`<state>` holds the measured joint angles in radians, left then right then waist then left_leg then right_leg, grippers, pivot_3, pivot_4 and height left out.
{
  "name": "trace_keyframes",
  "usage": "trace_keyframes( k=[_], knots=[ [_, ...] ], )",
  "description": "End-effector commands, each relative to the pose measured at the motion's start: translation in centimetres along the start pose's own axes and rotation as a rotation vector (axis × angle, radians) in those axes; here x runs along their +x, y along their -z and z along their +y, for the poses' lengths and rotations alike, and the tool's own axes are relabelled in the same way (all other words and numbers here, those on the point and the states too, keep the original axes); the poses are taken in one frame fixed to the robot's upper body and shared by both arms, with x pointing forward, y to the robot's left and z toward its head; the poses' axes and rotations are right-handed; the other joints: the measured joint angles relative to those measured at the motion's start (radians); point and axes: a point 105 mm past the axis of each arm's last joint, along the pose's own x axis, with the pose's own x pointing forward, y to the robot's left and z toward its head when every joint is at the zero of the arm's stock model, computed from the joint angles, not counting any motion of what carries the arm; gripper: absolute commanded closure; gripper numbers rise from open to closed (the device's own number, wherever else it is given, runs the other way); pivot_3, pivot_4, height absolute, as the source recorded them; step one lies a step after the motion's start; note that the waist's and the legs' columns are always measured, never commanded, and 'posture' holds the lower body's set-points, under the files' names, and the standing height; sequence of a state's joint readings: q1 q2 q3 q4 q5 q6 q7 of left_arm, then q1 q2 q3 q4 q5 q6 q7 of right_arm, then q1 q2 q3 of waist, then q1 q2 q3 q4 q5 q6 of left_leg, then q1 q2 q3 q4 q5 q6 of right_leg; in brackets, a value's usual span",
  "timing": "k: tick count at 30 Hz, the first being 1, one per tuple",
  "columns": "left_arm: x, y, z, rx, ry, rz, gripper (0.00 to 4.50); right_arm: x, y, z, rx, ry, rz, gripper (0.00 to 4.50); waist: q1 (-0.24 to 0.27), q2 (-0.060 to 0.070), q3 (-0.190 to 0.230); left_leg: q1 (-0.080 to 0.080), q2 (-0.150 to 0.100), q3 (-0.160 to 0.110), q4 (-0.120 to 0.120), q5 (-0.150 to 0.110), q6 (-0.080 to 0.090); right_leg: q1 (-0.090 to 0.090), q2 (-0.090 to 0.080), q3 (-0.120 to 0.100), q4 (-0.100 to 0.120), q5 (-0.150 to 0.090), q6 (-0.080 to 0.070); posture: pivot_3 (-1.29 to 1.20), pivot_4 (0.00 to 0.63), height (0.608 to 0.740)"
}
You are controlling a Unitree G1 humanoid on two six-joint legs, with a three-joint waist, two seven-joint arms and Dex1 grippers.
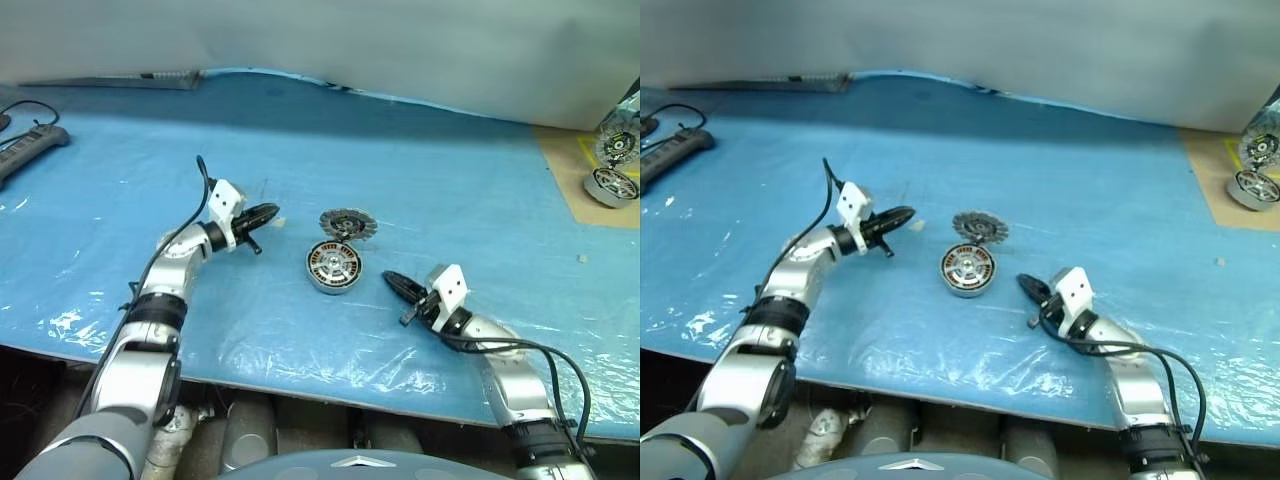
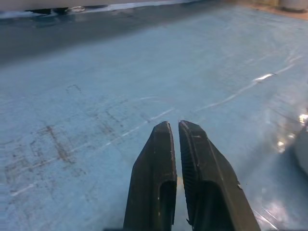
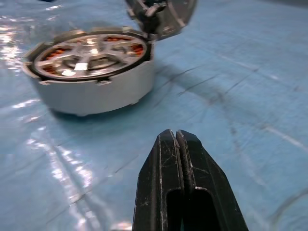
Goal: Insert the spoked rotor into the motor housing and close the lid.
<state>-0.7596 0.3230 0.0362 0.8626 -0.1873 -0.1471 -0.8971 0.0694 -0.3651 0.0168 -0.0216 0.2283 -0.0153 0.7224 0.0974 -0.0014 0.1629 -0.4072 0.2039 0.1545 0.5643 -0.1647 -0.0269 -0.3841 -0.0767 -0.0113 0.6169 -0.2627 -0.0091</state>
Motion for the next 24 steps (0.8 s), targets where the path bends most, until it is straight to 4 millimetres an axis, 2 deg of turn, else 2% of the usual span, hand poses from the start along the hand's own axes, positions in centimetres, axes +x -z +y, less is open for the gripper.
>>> trace_keyframes(
  k=[1,4,7,10,17,24],
  knots=[
    [1.7,-2.0,0.3,-0.06,0.06,-0.048,4.18,0.0,-1.2,2.0,0.027,-0.062,-0.06,4.5,0.001,0.0,0.0,0.0,0.0,-0.001,0.0,0.0,0.0,0.0,0.0,0.0,0.0,0.0,0.0,0.0,0.15,0.74],
    [3.0,-3.8,-0.4,-0.166,0.163,-0.071,4.18,0.1,-1.1,2.8,0.026,-0.071,-0.06,4.5,0.001,-0.001,0.0,0.0,0.0,-0.002,0.001,0.0,0.0,0.0,0.0,0.0,0.0,0.0,0.0,0.0,0.15,0.74],
    [3.9,-4.8,-0.6,-0.212,0.194,-0.061,4.18,0.6,-1.1,3.1,0.021,-0.064,-0.063,4.5,-0.001,-0.001,0.0,0.0,0.0,-0.002,0.0,0.0,0.0,0.0,0.0,0.0,0.0,0.0,0.0,0.0,0.15,0.74],
    [4.7,-5.5,-0.7,-0.238,0.19,-0.045,4.18,0.9,-1.1,3.4,0.021,-0.063,-0.068,4.5,-0.001,-0.001,0.0,0.0,-0.001,-0.002,-0.001,0.0,0.0,0.0,0.0,0.0,0.0,0.0,0.0,0.0,0.15,0.74],
    [6.3,-6.3,-2.3,-0.243,0.254,0.022,4.18,1.3,-1.1,4.1,0.024,-0.075,-0.069,4.5,0.003,-0.001,0.001,-0.002,0.0,-0.003,-0.001,0.0,0.0,0.0,-0.001,-0.003,-0.002,0.0,0.0,0.0,0.15,0.74],
    [6.7,-7.7,-4.8,-0.292,0.455,0.08,4.18,1.5,-1.1,4.3,0.017,-0.055,-0.068,4.5,0.001,-0.001,0.001,-0.001,0.0,-0.003,-0.001,0.0,0.0,0.001,-0.001,-0.003,-0.002,0.0,0.0,0.0,0.15,0.74]
  ],
)
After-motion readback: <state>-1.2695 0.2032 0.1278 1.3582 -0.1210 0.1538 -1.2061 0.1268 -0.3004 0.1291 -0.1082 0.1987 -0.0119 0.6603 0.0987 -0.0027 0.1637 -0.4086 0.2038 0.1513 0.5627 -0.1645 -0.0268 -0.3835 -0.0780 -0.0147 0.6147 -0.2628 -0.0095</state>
